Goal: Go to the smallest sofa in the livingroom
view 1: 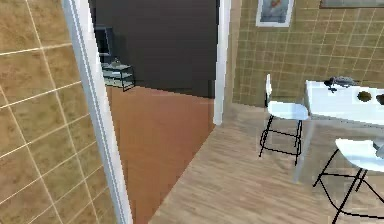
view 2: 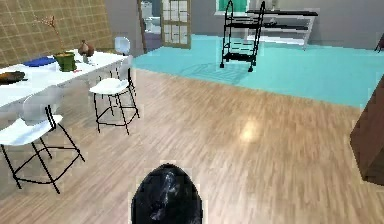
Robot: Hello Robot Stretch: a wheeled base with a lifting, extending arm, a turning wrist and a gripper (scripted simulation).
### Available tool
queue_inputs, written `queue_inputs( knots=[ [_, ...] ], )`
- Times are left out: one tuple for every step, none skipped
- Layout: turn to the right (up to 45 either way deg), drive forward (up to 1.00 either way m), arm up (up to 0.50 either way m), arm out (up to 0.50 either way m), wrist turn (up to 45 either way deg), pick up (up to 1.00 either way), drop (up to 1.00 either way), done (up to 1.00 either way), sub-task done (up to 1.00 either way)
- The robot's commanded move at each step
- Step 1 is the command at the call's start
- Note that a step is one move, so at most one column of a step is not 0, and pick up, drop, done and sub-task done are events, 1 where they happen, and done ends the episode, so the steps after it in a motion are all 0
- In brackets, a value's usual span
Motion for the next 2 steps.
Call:
queue_inputs(
  knots=[
    [6.0,0.00,0.00,0.00,0.0,0.00,0.00,0.00,0.00],
    [0.0,1.00,0.00,0.00,0.0,0.00,0.00,0.00,0.00]
  ],
)
